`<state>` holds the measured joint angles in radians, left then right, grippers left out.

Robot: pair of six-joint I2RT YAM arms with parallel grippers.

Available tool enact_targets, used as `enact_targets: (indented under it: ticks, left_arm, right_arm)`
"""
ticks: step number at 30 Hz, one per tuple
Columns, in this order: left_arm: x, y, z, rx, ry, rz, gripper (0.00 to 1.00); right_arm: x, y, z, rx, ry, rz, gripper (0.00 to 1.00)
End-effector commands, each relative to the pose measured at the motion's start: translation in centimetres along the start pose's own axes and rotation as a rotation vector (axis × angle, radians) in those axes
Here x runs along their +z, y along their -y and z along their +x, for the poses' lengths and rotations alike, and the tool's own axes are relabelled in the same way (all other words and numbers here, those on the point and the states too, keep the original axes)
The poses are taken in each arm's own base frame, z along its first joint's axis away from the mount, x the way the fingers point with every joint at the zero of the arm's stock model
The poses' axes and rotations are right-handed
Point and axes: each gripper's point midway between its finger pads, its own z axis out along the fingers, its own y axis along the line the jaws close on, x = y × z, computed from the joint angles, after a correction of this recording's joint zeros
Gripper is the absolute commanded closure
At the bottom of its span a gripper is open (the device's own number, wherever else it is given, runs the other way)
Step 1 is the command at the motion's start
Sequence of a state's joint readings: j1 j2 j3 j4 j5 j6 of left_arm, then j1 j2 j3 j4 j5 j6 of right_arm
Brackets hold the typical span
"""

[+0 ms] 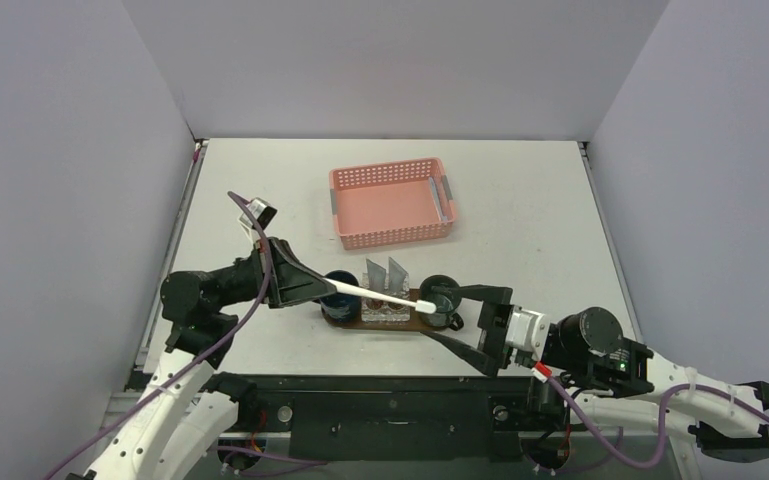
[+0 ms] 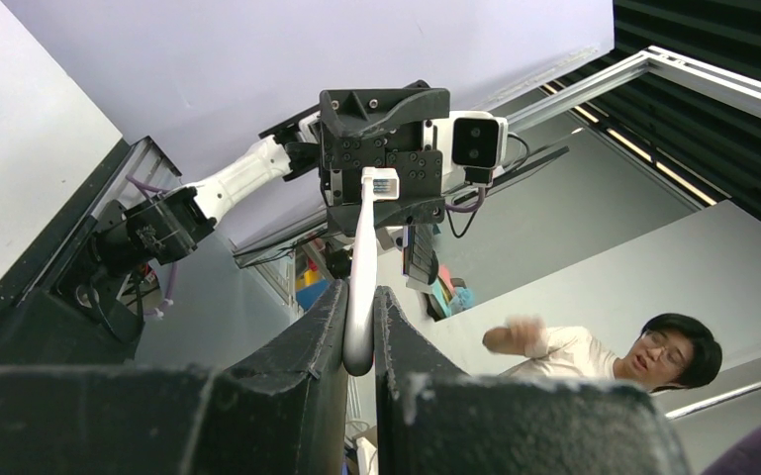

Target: Prepare toiletry sets of a toothbrush and toothpaste on the tray

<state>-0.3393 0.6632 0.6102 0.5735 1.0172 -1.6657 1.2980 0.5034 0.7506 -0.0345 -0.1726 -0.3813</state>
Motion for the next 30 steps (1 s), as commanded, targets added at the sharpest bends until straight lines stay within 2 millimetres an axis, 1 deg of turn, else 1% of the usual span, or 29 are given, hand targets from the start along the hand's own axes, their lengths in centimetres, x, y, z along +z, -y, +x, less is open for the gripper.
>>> enact_targets:
  ticks: [1, 4, 6, 10, 12, 16, 26, 30]
  left_arm:
    - [-0.2, 0.6, 0.6, 0.045, -0.021, 0.027, 1.00]
    - [-0.2, 0.7, 0.7, 0.047, -0.024, 0.028, 1.00]
    - [-0.3, 0.7, 0.7, 0.048, -0.026, 0.028, 1.00]
    - [-0.3, 0.6, 0.7, 0.049, -0.028, 0.029, 1.00]
    - [-0.3, 0.7, 0.8, 0.050, -0.029, 0.030, 1.00]
    - [-0.3, 0.9, 0.8, 0.057, -0.032, 0.034, 1.00]
    - [-0.2, 1.8, 0.7, 0.074, -0.034, 0.044, 1.00]
    - [-0.2, 1.9, 0.7, 0.076, -0.031, 0.043, 1.00]
  right_arm:
    - [0.7, 1.1, -4.9, -0.023, 0.165, 0.009, 0.45]
    - [0.9, 1.1, -5.5, -0.027, 0.179, 0.000, 0.47]
    - [1.2, 0.9, -5.5, -0.028, 0.179, -0.012, 0.49]
    - [1.5, 0.6, -5.5, -0.029, 0.171, -0.032, 0.56]
    - [1.6, 0.5, -5.4, -0.028, 0.163, -0.039, 0.58]
    - [1.6, 0.3, -5.2, -0.025, 0.155, -0.049, 0.59]
    - [1.6, 0.0, -3.9, -0.019, 0.109, -0.058, 0.59]
    - [1.7, -0.2, -3.7, -0.016, 0.106, -0.065, 0.61]
